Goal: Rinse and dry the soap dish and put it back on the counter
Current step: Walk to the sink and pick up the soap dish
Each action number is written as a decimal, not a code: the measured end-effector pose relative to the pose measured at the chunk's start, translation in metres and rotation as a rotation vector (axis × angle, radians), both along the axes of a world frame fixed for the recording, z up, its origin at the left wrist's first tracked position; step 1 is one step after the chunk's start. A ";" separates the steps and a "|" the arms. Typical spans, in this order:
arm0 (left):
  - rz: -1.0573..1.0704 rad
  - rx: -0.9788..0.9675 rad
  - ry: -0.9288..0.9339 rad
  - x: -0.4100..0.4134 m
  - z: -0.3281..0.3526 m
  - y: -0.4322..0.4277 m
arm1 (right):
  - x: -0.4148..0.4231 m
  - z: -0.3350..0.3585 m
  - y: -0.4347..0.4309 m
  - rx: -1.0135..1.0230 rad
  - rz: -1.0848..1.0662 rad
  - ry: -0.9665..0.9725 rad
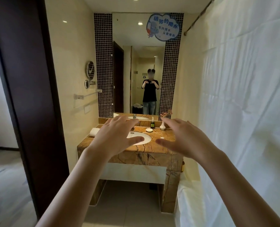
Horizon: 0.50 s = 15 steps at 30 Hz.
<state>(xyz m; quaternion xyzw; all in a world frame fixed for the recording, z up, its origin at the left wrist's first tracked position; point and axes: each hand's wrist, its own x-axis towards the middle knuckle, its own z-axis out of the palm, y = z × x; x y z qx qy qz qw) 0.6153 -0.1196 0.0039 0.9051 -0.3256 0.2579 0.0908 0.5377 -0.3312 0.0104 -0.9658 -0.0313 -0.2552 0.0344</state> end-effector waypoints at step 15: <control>-0.004 -0.009 -0.077 0.149 0.001 -0.007 | 0.140 -0.005 -0.003 -0.034 -0.060 -0.042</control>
